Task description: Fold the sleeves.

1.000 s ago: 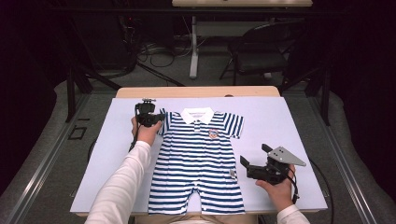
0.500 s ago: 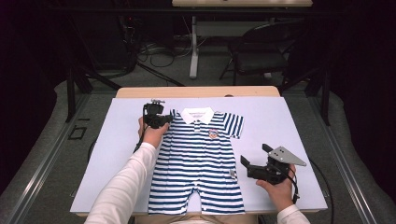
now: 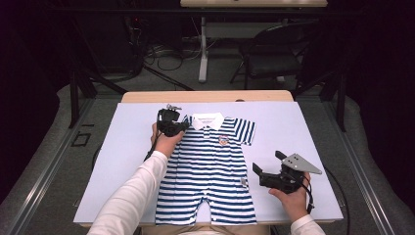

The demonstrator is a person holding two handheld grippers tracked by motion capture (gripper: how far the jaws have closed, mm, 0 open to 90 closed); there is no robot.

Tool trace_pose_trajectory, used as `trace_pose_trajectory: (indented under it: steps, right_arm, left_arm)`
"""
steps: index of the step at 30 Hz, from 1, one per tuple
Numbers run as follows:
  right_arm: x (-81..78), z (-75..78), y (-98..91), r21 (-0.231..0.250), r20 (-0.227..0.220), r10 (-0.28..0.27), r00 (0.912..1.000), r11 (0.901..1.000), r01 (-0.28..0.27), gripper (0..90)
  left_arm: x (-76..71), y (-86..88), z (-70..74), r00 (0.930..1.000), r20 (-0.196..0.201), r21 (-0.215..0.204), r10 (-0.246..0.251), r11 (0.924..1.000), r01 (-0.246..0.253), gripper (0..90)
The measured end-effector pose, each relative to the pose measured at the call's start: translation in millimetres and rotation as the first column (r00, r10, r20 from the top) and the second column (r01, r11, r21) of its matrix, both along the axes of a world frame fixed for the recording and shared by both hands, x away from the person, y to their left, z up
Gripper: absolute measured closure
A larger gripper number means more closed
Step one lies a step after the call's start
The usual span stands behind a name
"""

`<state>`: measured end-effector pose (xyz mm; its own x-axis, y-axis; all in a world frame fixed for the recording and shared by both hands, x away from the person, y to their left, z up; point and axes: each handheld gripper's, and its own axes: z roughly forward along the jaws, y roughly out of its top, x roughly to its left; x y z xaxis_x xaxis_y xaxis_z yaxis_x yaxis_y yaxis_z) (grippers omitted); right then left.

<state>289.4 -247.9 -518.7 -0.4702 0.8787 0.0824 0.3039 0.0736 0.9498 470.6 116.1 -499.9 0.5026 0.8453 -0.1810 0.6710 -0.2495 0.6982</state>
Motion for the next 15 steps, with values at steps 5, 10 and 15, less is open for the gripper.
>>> trace_pose_trajectory:
  steps: [5, 10, 15]
  right_arm:
    - [0.2, -0.1, 0.0, 0.002, 0.002, 0.001, 1.0000, 1.0000, -0.001, 3.3]
    - [0.1, 0.1, -0.4, 0.002, 0.003, -0.001, 1.0000, 1.0000, 0.001, 3.3]
    - [-0.4, 0.5, -0.8, 0.003, 0.000, -0.002, 1.0000, 1.0000, 0.002, 3.3]
  left_arm:
    - [-2.7, -6.1, -3.0, 0.9997, 0.003, 0.015, -0.024, 0.9996, 0.024, 89.2]
    - [-5.5, -13.4, -9.2, 0.9986, -0.009, 0.038, -0.052, 0.9979, 0.052, 89.1]
    - [-8.0, -19.8, -17.4, 0.9970, -0.019, 0.058, -0.075, 0.9955, 0.076, 89.2]
